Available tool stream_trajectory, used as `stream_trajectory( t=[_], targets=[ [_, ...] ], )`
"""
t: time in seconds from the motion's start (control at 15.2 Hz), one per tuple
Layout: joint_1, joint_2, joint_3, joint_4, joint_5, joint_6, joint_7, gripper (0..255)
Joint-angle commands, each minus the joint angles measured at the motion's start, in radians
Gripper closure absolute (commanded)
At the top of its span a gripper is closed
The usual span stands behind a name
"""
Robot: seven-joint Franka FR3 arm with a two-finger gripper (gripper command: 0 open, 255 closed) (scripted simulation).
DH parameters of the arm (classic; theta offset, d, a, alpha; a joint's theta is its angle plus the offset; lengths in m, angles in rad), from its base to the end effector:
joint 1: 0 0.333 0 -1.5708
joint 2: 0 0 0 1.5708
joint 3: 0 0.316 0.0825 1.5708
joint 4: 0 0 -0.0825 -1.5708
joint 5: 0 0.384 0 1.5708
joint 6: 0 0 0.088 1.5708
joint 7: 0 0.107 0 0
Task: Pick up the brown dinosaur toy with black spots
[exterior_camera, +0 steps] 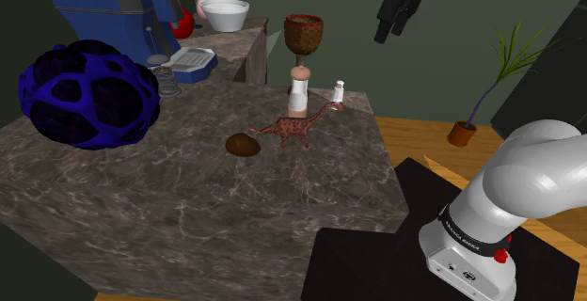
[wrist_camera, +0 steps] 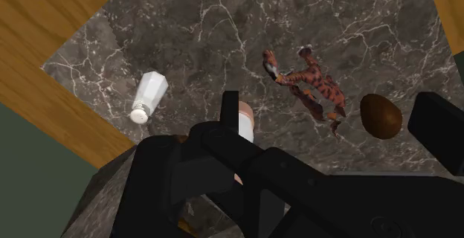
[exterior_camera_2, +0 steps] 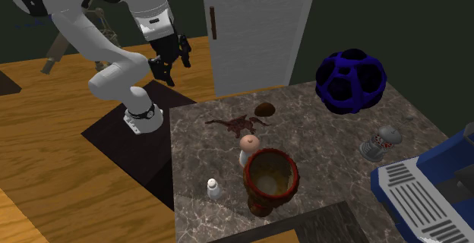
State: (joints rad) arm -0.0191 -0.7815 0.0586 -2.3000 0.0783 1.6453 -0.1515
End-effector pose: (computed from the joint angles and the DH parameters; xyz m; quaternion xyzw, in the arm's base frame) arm 0.3157 0.0269 0.6223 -0.9940 -0.0876 -0.0639 0.0145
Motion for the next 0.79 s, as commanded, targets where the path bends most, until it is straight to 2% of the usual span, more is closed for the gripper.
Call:
stream_trajectory(
  t=[0.0, 0.73],
  targets=[
    [0.0, 0.0, 0.0, 0.0, 0.0, 0.0, 0.0, 0],
    [0.049, 0.364, 0.049, 0.008, 0.014, 0.198, -0.068, 0]
  ],
)
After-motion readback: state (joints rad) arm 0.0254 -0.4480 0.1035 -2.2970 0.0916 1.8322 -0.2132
